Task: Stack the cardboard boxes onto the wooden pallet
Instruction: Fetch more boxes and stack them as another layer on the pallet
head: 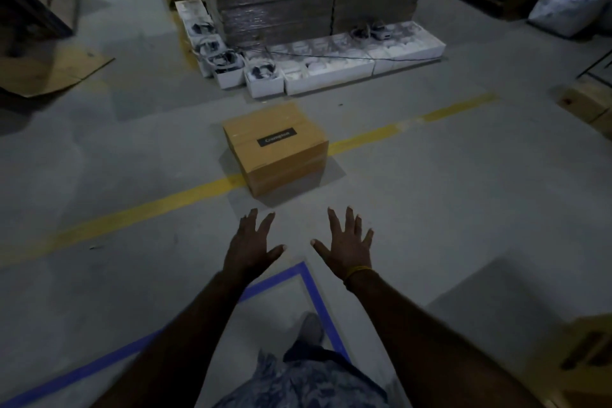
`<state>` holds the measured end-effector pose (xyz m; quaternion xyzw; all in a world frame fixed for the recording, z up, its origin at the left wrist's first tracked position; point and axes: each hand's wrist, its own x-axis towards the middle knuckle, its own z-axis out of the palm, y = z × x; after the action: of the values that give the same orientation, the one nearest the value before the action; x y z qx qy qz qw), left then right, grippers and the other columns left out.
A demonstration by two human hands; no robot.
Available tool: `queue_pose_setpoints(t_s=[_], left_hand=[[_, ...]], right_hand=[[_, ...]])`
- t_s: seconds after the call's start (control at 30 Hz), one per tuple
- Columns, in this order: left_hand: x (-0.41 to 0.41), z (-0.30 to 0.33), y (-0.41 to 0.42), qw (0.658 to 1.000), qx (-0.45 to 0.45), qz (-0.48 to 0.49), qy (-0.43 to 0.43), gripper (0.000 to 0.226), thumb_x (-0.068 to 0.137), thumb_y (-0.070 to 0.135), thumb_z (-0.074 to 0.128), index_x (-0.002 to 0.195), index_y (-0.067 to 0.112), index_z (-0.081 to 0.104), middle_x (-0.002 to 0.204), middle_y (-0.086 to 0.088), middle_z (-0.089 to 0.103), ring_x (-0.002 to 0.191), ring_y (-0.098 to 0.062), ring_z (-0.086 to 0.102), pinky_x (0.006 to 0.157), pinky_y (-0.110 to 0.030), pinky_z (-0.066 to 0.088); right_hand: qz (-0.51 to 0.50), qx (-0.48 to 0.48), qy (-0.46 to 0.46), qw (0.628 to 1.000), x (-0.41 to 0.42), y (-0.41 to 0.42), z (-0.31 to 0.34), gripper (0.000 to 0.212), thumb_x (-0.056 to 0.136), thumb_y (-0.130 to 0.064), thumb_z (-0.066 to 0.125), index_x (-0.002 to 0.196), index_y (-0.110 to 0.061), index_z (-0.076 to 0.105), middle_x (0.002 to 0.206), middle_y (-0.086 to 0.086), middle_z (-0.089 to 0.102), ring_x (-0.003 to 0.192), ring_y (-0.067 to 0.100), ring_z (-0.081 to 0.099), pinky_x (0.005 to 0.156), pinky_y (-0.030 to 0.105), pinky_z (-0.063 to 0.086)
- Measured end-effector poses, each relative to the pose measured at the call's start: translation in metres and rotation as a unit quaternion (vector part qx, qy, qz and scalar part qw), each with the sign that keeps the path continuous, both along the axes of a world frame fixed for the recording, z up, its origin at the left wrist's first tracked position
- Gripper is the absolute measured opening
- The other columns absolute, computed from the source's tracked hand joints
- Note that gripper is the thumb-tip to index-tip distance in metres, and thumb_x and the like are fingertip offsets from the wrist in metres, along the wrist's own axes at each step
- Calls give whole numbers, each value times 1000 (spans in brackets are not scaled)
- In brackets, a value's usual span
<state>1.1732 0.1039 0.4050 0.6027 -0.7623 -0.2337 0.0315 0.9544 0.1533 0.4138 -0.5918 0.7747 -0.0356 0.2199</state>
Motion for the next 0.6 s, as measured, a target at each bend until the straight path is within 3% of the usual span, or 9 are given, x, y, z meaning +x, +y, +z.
queue_pose_setpoints(t_s=[0.2,0.6], left_hand=[[-11,3,-92,1000,5,27,5,86,91,57,61,159,30,15,167,-8,3,153,-32,6,117,-49,26],[-6,-6,-270,1000,11,-28,-2,84,94,55,58,159,28,13,167,-8,1,153,-31,6,115,-48,30]], right_hand=[[27,17,5,999,-11,-96,0,86,95,-67,41,159,-32,-5,165,13,-16,151,40,-8,115,66,-2],[-6,40,0,999,6,-250,-12,86,96,-69,39,158,-32,-8,165,12,-16,151,39,-8,116,67,2]])
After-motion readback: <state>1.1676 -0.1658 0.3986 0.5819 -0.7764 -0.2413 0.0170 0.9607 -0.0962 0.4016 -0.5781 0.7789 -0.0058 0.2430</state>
